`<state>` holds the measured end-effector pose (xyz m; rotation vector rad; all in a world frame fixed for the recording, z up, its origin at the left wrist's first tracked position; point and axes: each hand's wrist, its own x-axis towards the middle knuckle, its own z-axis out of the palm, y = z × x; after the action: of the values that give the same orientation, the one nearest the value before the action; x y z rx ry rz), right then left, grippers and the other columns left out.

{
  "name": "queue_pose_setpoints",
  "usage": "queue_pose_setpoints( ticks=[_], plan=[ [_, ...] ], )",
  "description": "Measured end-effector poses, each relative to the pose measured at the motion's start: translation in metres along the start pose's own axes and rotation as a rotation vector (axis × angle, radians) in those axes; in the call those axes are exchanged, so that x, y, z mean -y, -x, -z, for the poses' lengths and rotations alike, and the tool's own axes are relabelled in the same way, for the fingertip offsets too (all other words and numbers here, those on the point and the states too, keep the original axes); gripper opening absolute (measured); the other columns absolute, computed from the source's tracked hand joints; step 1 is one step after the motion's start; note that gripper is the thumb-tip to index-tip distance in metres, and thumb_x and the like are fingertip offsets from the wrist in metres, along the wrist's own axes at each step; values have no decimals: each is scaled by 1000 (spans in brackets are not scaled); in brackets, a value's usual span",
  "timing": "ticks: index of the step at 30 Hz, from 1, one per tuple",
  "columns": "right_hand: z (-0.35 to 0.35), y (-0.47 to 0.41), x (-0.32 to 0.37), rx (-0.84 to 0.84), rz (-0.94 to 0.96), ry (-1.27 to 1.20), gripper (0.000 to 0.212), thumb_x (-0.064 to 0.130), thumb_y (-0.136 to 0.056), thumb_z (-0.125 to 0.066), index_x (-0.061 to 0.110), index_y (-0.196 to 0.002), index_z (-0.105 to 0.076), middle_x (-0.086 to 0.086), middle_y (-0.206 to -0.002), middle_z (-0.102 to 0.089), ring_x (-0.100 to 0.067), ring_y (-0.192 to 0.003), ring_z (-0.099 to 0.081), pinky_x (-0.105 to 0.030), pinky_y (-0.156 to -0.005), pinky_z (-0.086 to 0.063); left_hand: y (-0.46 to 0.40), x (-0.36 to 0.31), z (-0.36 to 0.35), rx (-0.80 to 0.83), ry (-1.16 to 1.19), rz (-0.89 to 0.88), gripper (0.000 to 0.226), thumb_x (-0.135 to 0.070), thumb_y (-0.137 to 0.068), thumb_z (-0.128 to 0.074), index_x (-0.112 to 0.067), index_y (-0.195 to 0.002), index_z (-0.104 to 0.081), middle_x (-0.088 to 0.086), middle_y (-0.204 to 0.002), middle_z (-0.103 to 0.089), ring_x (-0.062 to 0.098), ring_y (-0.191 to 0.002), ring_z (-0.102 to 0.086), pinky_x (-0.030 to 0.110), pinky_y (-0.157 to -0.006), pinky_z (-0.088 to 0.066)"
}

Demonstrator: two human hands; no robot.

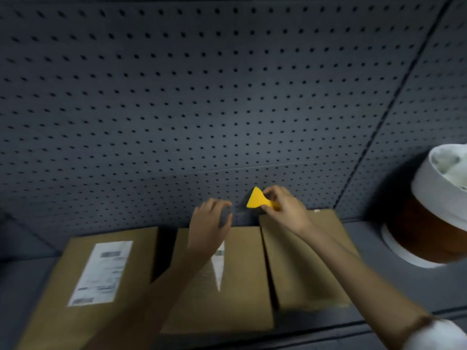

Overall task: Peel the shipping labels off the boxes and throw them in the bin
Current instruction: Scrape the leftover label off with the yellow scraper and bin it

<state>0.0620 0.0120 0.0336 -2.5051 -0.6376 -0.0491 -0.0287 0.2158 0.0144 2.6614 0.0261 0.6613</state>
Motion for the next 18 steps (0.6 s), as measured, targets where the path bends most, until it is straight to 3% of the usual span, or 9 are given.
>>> queue_pose_setpoints(
  ticks=[5, 7, 12, 18],
  plan=[
    [-58, 7, 50, 117, 3, 13, 34, 32, -87, -61, 20, -118, -55, -3, -110, -57, -23, -102, -59, -34, -80, -46, 36, 72, 24, 63, -14, 60, 20, -24, -81, -55, -22, -99, -62, 0, -95, -59, 19, -84, -57, 34, -78, -42],
    [-74, 17, 60, 147, -32, 144, 36, 36, -89, -58, 26, -124, -53, 2, -117, -58, -22, -106, -60, -34, -80, -49, 49, 87, 26, 118, -5, 59, 20, -22, -82, -56, -22, -102, -61, 0, -99, -58, 19, -87, -55, 33, -80, -40],
    [-89, 46, 66, 247, -141, 307, 45, 36, -92, -52, 35, -136, -42, 3, -132, -51, -25, -109, -60, -35, -84, -49, 75, 88, 14, 191, 57, -18, 27, -35, -82, -42, -25, -100, -59, -6, -101, -58, 14, -94, -54, 28, -82, -38],
    [-93, 77, 66, 258, -212, 403, 45, 39, -94, -46, 34, -138, -39, 2, -125, -51, -31, -98, -63, -37, -77, -49, 107, 84, -15, 220, 125, -90, 25, -36, -81, -49, -27, -103, -57, -8, -107, -57, 13, -101, -52, 25, -86, -32]
  ],
)
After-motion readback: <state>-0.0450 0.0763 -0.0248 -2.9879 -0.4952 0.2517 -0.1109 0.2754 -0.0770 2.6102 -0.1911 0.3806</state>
